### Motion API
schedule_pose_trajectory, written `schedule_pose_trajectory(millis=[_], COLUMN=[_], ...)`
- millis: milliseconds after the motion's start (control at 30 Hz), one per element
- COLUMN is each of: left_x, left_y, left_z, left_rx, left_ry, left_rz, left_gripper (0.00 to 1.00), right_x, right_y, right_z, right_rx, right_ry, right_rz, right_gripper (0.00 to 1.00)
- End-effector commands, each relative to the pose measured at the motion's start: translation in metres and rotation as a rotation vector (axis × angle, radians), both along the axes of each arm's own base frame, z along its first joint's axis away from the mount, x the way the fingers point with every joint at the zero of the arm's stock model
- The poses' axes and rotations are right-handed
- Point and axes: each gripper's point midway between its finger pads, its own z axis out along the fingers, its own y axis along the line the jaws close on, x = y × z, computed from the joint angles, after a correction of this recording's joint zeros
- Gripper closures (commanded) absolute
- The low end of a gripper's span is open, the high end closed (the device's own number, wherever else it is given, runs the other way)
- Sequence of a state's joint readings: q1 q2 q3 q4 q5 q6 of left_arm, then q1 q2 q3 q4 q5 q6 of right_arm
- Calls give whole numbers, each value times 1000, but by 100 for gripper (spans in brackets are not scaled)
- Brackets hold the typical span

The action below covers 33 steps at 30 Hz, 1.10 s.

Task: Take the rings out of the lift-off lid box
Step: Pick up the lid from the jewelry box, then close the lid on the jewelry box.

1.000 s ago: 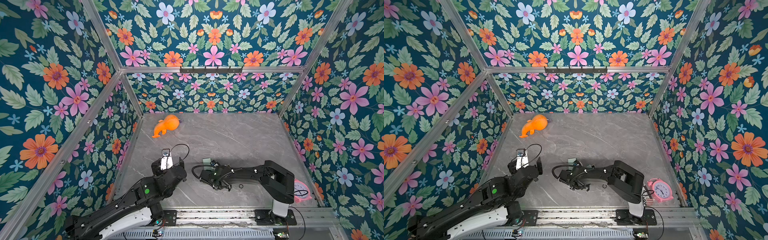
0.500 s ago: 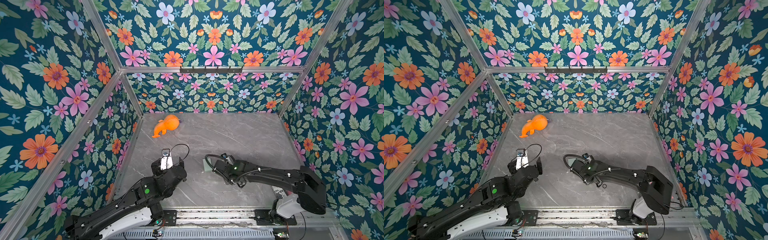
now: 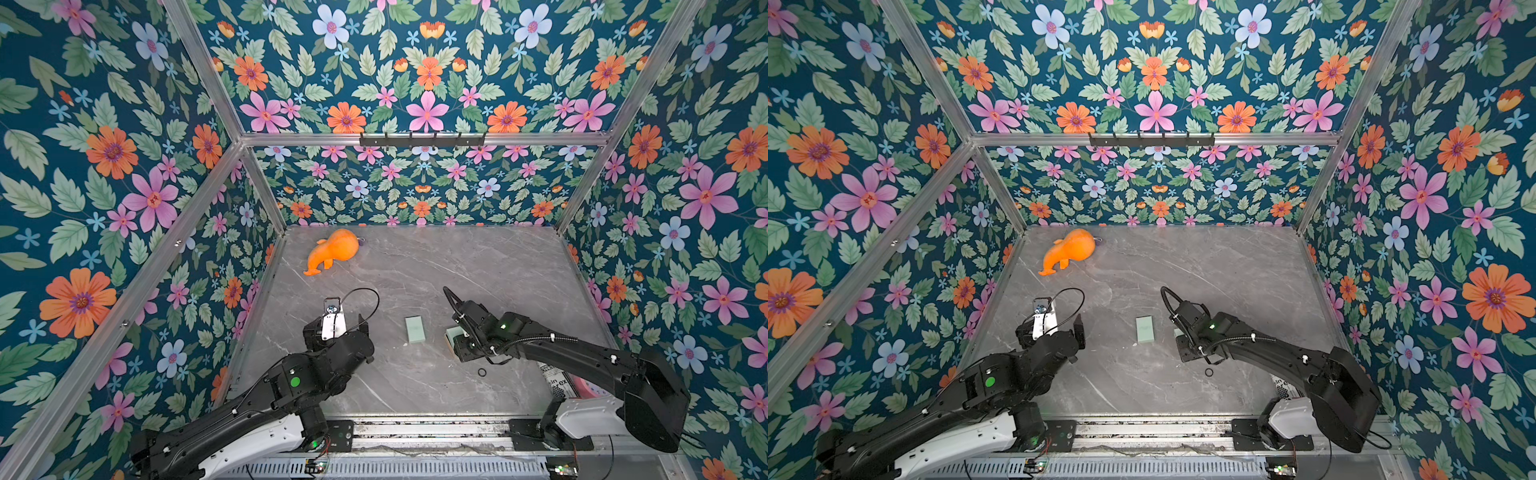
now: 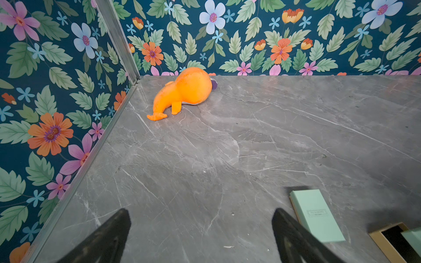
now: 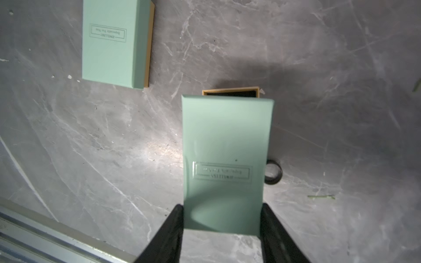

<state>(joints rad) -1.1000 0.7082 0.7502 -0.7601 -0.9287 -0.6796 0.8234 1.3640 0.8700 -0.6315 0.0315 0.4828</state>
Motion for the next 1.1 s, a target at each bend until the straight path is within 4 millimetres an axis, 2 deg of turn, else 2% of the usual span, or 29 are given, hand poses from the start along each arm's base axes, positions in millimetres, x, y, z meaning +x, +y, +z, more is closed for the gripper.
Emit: schedule_pose_trajectory(millis=[0,367,733,1067], left_x=[0,0,1,1], left_y=[3,2,2,2], left_z=[1,1,1,1], left_rx=[2,3,9,8], left_ry=[-7,-6,-3,-3], left_rz=[15,13,13,14], left_gripper=[1,1,1,1], right_x=[3,17,19,19], right_y=[8,3,-7,-6], right_z=[-1,-14,-20,-25], right_rx=[27,-21,-90,-90], right_ry=[1,17,14,30], right_rz=[56,49,45,49], right_gripper=[51,52,52,52])
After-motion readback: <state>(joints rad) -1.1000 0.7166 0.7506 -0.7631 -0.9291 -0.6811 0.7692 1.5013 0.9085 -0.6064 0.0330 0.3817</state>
